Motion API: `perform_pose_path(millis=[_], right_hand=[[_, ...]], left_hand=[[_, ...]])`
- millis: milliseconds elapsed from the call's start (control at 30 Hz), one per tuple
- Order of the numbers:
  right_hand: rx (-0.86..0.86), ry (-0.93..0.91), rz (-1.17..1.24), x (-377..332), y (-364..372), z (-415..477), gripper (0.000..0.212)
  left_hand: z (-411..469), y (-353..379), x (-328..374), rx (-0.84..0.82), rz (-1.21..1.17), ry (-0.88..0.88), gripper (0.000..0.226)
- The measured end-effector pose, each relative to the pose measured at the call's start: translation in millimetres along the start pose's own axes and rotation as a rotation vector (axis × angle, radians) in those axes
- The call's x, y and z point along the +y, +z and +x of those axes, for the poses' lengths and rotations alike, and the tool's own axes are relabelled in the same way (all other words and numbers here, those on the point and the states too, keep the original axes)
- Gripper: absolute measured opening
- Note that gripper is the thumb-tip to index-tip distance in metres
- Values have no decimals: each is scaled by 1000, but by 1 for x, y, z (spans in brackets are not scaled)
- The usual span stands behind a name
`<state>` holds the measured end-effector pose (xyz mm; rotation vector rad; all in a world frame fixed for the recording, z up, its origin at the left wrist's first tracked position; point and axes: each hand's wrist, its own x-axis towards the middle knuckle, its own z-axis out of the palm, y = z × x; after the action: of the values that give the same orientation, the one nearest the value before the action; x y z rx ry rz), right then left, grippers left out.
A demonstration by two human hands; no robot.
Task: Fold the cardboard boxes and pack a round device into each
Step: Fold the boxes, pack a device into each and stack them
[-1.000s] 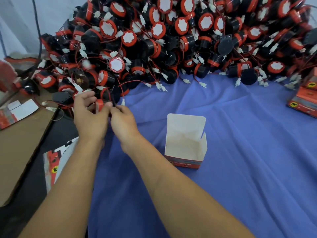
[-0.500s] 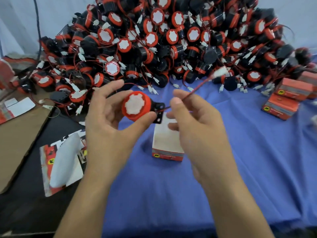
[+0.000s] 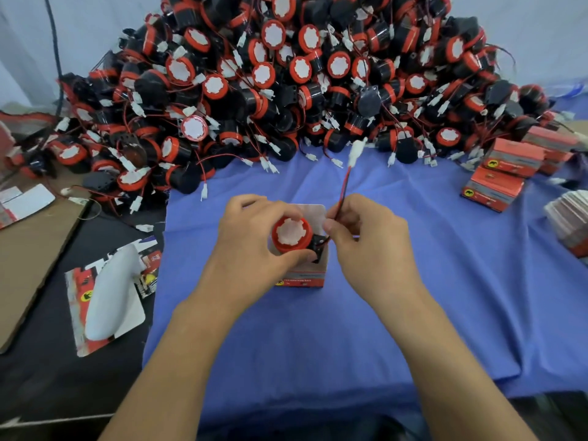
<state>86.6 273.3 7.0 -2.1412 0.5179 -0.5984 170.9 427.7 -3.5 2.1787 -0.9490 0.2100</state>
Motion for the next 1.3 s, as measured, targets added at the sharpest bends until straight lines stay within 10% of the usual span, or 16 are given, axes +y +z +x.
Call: perform_pose_path(millis=[667, 1300], right_hand=[[-194, -290, -375, -2, 8, 11, 21], [-367, -137, -619, -10, 16, 26, 22]], left_hand=[[-14, 17, -13, -149, 232, 52, 15], [-31, 37, 10, -162, 275, -145, 27]])
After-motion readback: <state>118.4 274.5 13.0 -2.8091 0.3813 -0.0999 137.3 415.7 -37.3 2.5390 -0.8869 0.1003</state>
